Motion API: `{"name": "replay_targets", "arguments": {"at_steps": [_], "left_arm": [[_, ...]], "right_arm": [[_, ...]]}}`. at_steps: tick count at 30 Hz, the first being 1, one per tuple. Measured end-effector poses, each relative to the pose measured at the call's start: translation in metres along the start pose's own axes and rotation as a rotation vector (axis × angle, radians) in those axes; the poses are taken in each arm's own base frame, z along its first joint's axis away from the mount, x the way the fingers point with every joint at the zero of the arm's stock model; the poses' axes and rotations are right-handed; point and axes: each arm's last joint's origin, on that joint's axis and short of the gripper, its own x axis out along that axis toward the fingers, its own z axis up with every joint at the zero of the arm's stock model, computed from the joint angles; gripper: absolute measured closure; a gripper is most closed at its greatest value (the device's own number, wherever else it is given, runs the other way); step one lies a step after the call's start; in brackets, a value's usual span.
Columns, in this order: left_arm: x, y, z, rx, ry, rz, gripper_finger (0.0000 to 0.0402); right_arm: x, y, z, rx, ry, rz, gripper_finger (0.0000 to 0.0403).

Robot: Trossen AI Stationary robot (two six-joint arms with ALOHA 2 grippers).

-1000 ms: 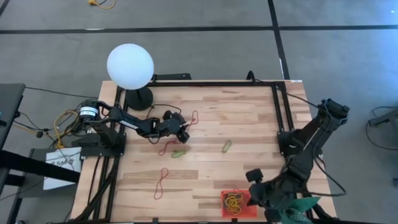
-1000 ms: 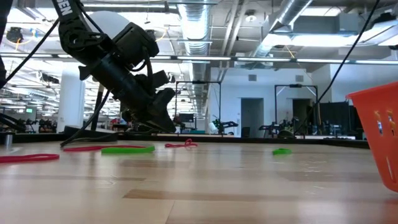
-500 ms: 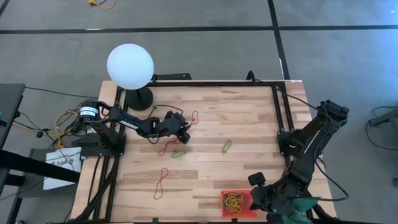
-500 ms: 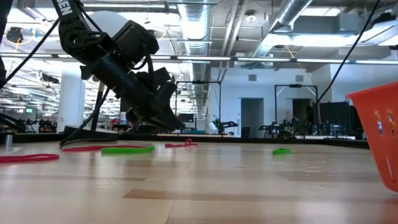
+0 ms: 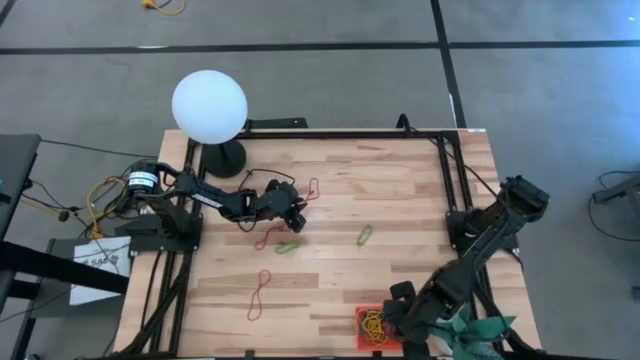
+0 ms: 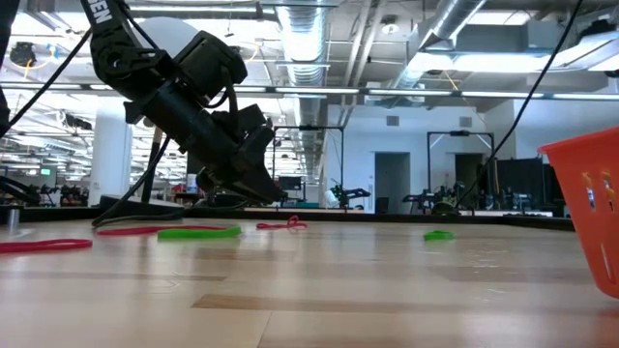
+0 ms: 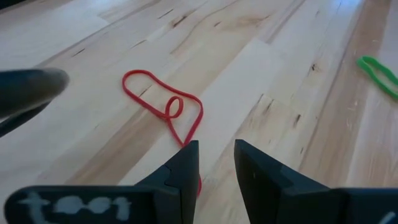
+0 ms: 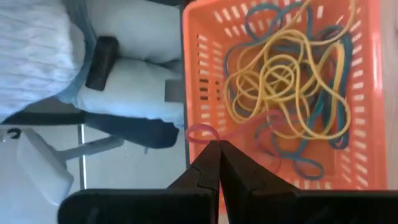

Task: Pick and place items into bin
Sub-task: Put the red rubber band into the orange bin

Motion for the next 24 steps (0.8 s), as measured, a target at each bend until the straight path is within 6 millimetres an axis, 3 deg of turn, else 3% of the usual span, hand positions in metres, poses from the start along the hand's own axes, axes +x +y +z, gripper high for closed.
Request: {"name": "replay_targets", "arguments": {"at_steps": [4, 24], "left_arm": [[0.000, 0.000, 0.000, 0.000, 0.000, -0.001, 0.0310], [0.000, 0.000, 0.000, 0.000, 0.000, -0.001, 0.0310]], "right_arm": [[0.006, -0.009, 0.008, 0.036, 0.019, -0.011, 0.0403], [0.000, -0.035, 0.038, 0.211, 0.079, 0.062, 0.0403]]}}
